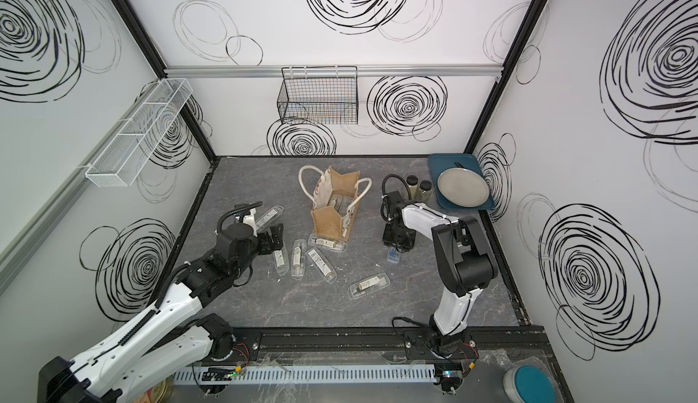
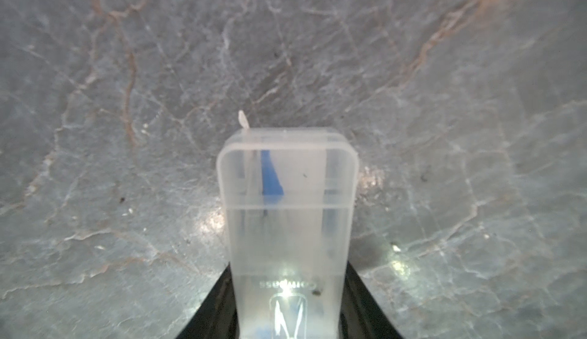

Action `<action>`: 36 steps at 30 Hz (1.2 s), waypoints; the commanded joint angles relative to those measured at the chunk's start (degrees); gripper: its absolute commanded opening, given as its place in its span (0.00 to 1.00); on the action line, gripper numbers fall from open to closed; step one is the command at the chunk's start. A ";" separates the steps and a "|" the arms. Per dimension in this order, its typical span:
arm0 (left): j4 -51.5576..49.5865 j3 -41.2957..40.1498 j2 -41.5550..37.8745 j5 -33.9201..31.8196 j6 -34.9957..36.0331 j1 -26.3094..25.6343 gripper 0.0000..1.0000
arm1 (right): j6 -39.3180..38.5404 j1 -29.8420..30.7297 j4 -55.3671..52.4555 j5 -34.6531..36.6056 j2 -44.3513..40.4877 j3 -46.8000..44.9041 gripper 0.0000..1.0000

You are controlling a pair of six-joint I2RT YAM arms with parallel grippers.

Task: Put the compass set into the canvas bag
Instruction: Pick up the compass set at the center of the board, then place the compass set in the canvas bag.

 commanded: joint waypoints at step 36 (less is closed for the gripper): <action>0.17 -0.07 -1.61 -0.97 -0.45 -0.24 0.99 | -8.69 12.83 -15.10 3.30 7.49 60.60 0.42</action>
